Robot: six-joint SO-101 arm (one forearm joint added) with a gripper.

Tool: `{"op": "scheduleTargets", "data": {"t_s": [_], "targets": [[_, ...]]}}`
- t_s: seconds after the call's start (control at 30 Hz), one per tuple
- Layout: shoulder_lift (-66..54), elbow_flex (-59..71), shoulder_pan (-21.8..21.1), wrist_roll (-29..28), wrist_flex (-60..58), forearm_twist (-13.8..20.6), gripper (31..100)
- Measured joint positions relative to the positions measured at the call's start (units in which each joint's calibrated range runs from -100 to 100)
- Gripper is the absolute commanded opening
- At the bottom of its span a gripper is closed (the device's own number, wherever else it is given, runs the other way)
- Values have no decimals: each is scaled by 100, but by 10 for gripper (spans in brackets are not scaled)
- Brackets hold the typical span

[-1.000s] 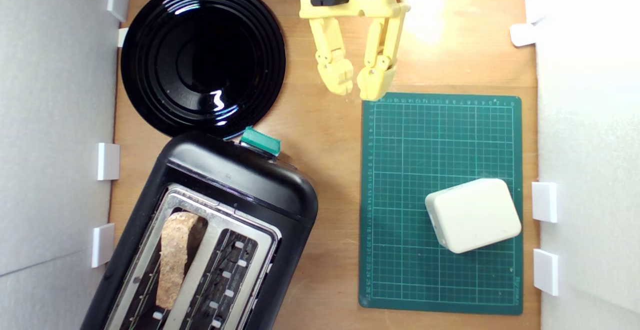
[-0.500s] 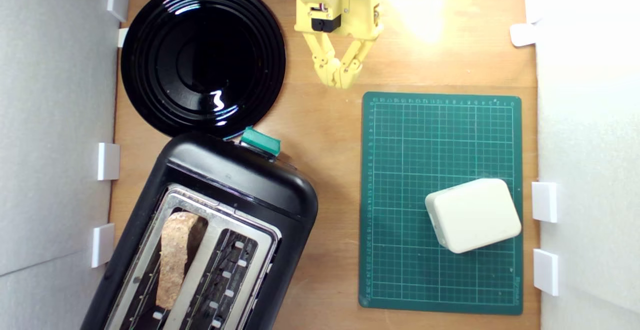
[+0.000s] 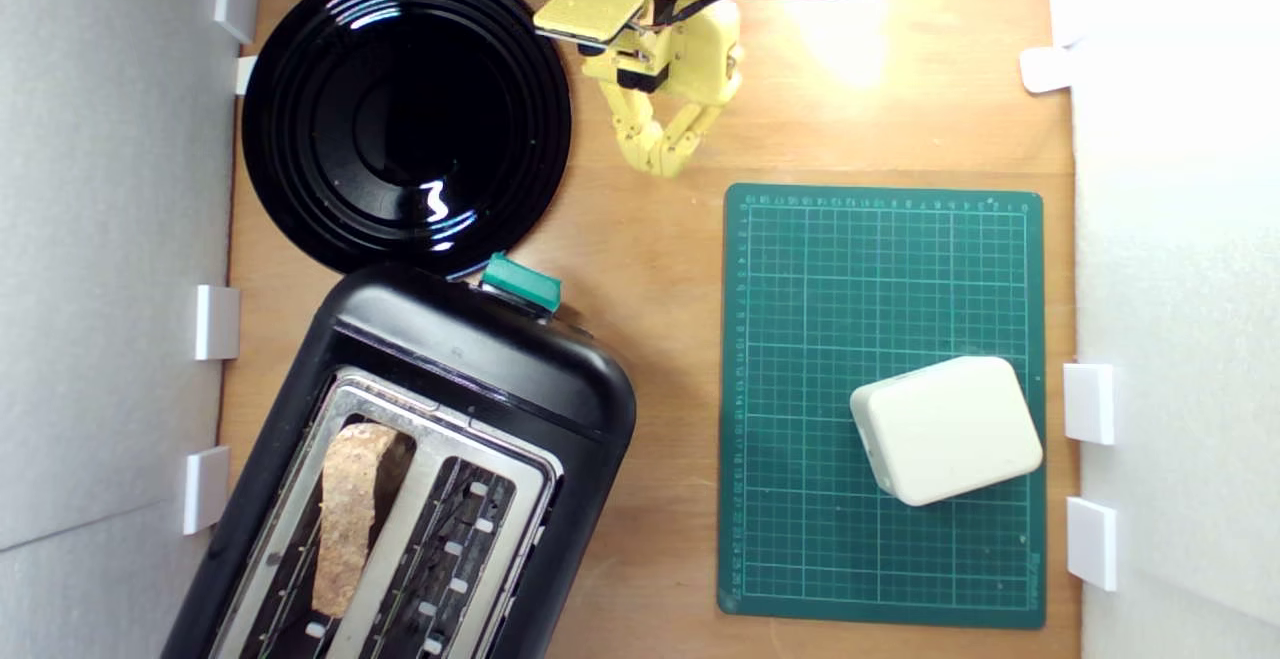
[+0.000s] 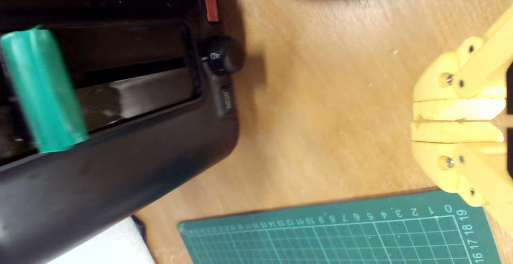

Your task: Pick bread and place in toaster

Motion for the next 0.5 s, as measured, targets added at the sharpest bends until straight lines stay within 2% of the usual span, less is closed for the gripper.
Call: {"op": "scheduleTargets", "data": {"t_s": [0.2,0.3,0.5], "targets": [[34,148,0,0,-8,-27,360],[42,148,9,0,-8,-27,308],[42,148,9,0,-17,-27,310]]}}
